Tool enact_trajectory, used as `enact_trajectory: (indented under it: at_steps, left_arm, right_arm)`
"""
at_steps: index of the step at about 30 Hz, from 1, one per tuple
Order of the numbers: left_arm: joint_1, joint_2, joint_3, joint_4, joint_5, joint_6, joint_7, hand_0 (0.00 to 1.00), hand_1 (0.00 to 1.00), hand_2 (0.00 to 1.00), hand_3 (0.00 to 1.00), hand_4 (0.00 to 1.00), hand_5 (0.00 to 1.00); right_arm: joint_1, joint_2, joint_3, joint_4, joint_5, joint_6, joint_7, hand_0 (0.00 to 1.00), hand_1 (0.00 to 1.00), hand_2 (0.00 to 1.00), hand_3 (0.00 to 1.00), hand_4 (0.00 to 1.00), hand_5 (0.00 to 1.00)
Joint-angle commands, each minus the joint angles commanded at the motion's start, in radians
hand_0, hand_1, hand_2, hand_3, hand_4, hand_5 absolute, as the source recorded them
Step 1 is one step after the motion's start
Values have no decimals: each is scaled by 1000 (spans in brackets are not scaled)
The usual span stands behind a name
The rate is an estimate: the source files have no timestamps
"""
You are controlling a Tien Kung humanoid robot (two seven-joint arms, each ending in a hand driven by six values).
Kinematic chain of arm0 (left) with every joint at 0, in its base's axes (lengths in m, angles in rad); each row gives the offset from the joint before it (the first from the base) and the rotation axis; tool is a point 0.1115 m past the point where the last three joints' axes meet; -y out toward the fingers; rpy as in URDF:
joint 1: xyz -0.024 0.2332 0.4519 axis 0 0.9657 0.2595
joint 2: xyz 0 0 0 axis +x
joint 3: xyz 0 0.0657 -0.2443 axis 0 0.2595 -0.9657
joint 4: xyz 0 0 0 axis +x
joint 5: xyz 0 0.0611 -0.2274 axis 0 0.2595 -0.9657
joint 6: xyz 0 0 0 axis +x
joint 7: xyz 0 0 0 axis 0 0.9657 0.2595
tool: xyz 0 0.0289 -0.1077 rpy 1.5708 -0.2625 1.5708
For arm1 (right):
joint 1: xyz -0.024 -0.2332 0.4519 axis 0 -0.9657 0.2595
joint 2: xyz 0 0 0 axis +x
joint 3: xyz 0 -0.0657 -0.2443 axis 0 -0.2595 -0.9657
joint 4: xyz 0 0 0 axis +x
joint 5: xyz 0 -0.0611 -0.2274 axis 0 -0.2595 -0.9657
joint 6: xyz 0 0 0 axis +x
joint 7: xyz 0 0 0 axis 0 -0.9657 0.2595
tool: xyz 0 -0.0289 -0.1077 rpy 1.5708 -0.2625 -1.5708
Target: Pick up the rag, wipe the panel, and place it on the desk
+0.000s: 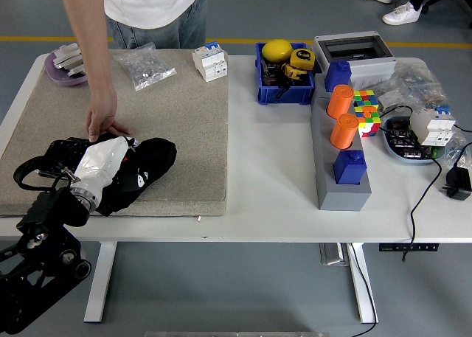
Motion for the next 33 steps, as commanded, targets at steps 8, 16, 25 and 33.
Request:
enact_trajectory:
  at_steps: [8, 16, 25, 33]
  left_arm:
    - [1, 0, -29, 37, 0, 13, -1, 254, 320, 550, 525, 323, 2]
    - [8, 0, -88, 115, 1, 44, 15, 252, 321, 551, 529, 339, 2]
    - [13, 12, -144, 179, 1, 65, 11, 251, 318, 548, 524, 322, 2]
    - [18, 23, -177, 223, 6, 71, 22, 252, 316, 548, 525, 328, 2]
  right_arm:
    - [-2, 0, -1, 0, 0, -1, -1, 806, 693, 706, 677, 998, 726]
    - [-2, 1, 4, 3, -5, -3, 0, 804, 693, 706, 678, 998, 726]
    - [-3, 2, 7, 2, -3, -1, 1, 804, 694, 706, 677, 998, 725]
    - [-3, 3, 9, 2, -5, -3, 3, 804, 693, 706, 678, 998, 726]
